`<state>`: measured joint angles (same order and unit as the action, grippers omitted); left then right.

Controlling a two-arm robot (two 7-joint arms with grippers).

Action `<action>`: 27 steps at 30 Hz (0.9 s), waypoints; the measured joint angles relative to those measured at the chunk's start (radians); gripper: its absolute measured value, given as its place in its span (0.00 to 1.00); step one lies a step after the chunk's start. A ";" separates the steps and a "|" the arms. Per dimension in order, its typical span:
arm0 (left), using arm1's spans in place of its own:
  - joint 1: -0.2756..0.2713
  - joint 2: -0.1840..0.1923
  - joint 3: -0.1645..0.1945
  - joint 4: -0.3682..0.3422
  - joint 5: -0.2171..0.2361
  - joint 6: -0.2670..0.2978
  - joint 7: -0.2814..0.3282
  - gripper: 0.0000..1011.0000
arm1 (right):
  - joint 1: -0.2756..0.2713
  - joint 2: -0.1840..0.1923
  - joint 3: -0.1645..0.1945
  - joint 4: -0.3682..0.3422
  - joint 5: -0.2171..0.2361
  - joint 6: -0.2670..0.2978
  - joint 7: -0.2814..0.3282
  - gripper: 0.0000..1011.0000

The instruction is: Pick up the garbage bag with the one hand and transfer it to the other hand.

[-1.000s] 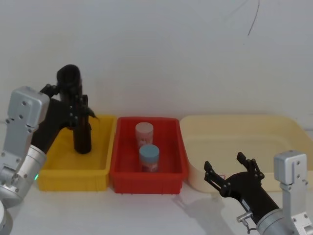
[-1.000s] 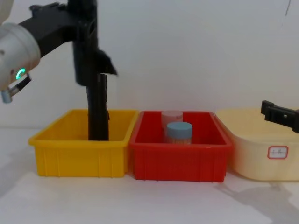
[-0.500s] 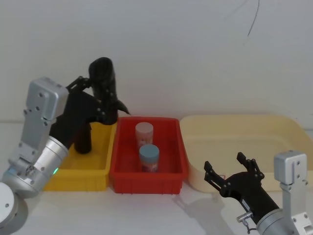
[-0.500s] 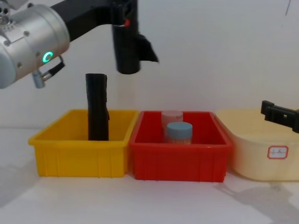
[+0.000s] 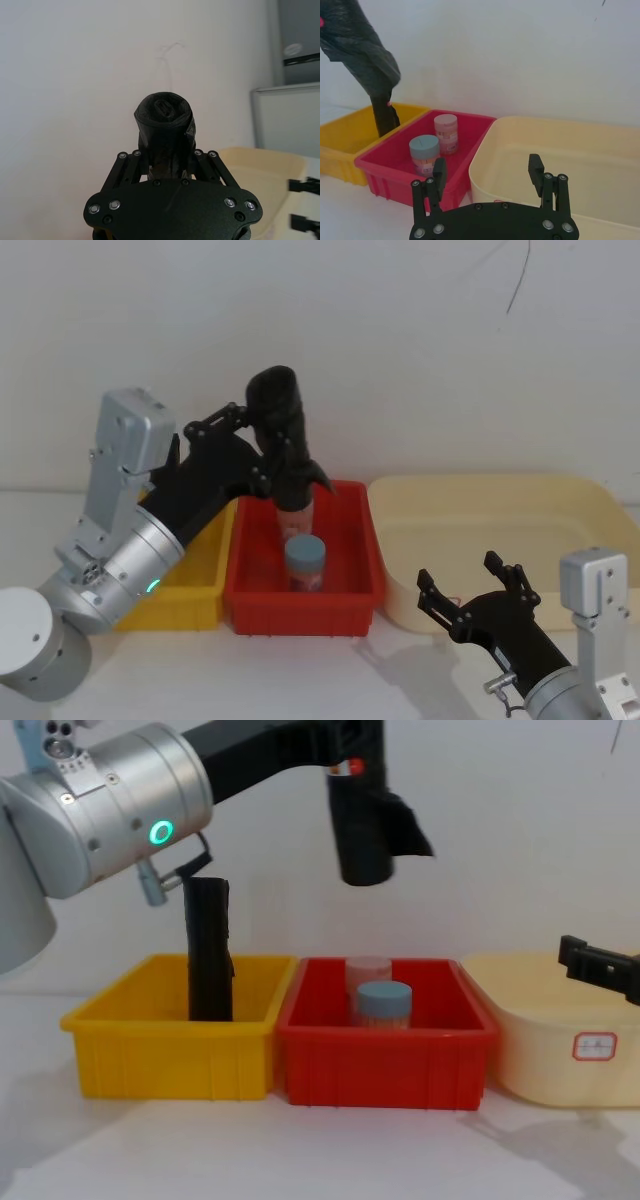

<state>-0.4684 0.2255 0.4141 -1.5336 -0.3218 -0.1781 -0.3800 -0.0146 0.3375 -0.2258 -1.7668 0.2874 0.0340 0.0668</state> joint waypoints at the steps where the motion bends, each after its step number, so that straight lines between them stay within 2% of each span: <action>1: -0.003 -0.002 0.002 0.003 -0.008 0.003 -0.009 0.37 | 0.000 0.000 0.000 0.000 0.000 0.000 0.000 0.99; 14: -0.066 -0.040 0.042 0.085 -0.162 0.067 -0.180 0.37 | 0.000 0.000 0.000 0.000 0.000 0.000 0.000 0.99; 15: -0.066 -0.040 0.042 0.085 -0.162 0.067 -0.180 0.37 | 0.000 0.000 0.000 0.000 0.000 0.000 0.000 0.99; 23: -0.117 -0.077 0.065 0.171 -0.269 0.129 -0.290 0.37 | 0.000 0.000 0.000 0.000 0.000 0.000 0.000 0.99; 27: -0.134 -0.091 0.069 0.206 -0.304 0.151 -0.321 0.37 | 0.000 0.000 0.000 0.000 0.000 0.000 0.000 0.99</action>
<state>-0.6023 0.1341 0.4834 -1.3272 -0.6261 -0.0271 -0.7010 -0.0146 0.3375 -0.2258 -1.7667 0.2874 0.0340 0.0668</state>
